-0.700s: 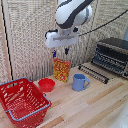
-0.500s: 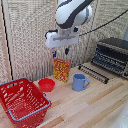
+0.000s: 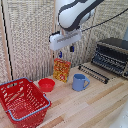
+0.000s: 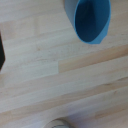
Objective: Extend the gripper towards the oven tray handle. Grasp the handle and carefully pull the tray out of the oven. Move the gripper above the red bowl. Grab the red bowl gently. Lift the bowl and place it onto the oven tray.
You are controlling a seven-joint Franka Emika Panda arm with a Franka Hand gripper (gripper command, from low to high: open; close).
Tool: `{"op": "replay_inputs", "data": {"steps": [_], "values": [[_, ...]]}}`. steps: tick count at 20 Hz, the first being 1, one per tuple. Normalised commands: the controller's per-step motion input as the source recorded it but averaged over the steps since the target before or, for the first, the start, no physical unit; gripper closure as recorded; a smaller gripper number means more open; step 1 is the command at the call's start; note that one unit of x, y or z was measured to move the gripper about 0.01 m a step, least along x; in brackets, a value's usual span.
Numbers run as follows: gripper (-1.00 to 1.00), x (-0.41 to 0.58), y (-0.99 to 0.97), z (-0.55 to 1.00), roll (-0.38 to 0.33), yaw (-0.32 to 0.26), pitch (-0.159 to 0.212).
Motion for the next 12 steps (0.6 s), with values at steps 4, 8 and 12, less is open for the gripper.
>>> {"op": "replay_inputs", "data": {"steps": [4, 8, 12], "values": [[-1.00, -0.131, -0.20, 0.00, -0.346, 0.173, -0.029], [-1.00, -0.097, -0.28, 0.00, -0.339, 0.153, -0.047], [-1.00, -0.019, -0.34, -0.01, -0.313, 0.148, -0.062]]}}
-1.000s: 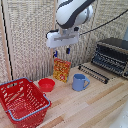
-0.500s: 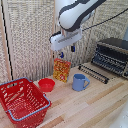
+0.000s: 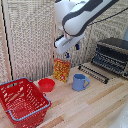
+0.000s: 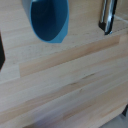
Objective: Extend the gripper towards the oven tray handle. Grasp the handle and carefully pull the tray out of the oven. Move the gripper above the red bowl. Grab the red bowl gently. Lift the bowl and place it onto the oven tray.
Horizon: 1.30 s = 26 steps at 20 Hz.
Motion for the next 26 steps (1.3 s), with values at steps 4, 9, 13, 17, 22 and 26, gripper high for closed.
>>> {"op": "replay_inputs", "data": {"steps": [4, 9, 13, 17, 22, 26], "values": [[-1.00, 0.030, -0.38, -0.07, -0.271, 0.158, -0.066], [-1.00, 0.086, -0.40, -0.12, -0.249, 0.169, -0.057], [-1.00, 0.005, -0.39, -0.03, -0.301, 0.128, -0.078], [-1.00, 0.002, -0.38, -0.05, -0.327, 0.110, -0.058], [-1.00, 0.055, -0.41, -0.21, -0.288, 0.129, -0.020], [-1.00, 0.125, -0.48, -0.33, -0.225, 0.141, -0.015]]}}
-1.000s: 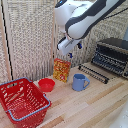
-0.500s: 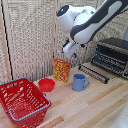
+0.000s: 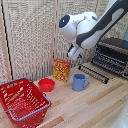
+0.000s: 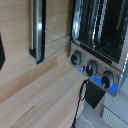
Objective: Extend the gripper towards the oven tray handle. Grasp the handle and carefully pull the tray out of the oven. Move the gripper above the red bowl. Grab the red bowl gently. Lift the bowl and place it onto the oven tray.
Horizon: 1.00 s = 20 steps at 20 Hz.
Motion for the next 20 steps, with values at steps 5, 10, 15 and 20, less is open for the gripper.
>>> {"op": "replay_inputs", "data": {"steps": [5, 10, 15, 20], "values": [[-1.00, 0.019, -0.59, -0.18, -0.200, 0.124, -0.041], [-1.00, 0.000, -0.68, -0.07, -0.158, 0.072, -0.034], [-1.00, 0.064, -0.71, -0.14, -0.120, 0.082, -0.010], [-1.00, 0.117, -0.68, -0.23, -0.100, 0.087, 0.000]]}}
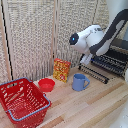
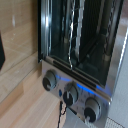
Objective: Extend the gripper towards the oven tray handle. Grasp the handle and carefully pull the tray out of the oven. Move the gripper above the red bowl. Grab the red bowl gently. Lift the bowl and place it onto the oven tray.
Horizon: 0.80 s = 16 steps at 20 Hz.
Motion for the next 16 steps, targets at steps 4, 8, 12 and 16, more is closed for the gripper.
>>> {"op": "replay_inputs", "data": {"steps": [4, 8, 12, 16], "values": [[-1.00, 0.077, -0.64, -0.23, -0.120, 0.042, 0.000], [-1.00, 0.045, -0.64, -0.16, -0.113, 0.018, -0.007], [-1.00, 0.000, -0.68, -0.11, -0.073, 0.021, -0.001], [-1.00, 0.000, -0.66, -0.12, -0.053, 0.020, -0.001]]}}
